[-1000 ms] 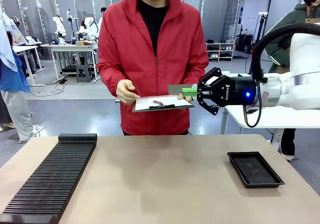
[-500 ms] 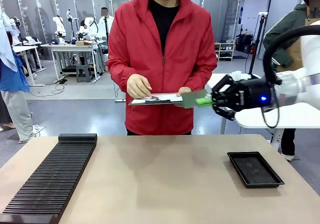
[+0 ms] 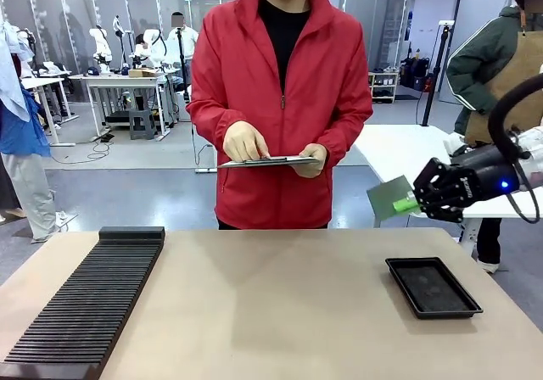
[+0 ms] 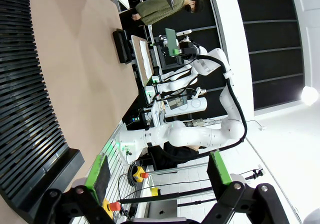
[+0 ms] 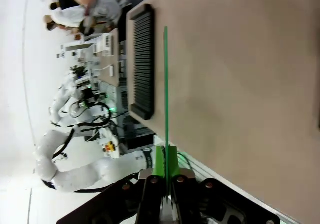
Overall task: Inspect the PCB.
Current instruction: Place the Blank PCB in the ESD tray.
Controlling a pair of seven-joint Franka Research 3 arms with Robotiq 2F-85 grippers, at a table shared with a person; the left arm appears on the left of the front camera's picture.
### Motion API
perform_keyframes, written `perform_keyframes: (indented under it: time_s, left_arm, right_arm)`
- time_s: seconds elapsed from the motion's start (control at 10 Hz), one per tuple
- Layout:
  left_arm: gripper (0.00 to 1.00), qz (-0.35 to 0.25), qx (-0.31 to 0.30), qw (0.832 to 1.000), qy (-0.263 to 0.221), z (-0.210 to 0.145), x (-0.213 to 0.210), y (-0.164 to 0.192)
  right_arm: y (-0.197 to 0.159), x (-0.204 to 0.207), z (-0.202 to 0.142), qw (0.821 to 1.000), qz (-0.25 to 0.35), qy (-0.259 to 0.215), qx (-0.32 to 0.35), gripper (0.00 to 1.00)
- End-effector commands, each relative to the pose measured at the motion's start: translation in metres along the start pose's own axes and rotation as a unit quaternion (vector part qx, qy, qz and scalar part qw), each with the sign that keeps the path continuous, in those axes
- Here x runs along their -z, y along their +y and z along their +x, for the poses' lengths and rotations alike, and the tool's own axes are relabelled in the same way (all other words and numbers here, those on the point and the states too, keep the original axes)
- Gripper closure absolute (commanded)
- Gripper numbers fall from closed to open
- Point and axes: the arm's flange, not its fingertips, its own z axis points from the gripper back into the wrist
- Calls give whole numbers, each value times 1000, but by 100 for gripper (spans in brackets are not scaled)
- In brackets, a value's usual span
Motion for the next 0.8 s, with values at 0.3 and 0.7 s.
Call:
perform_keyframes:
  time_s: [0.3,0.7]
  left_arm:
    - [0,2,1,1000,2,-1,-1,-1]
    - [0,2,1,1000,2,-1,-1,-1]
  right_arm:
    - [-48,-20,29,993,-105,48,-20,97]
    - [-80,-14,36,993,-111,47,3,97]
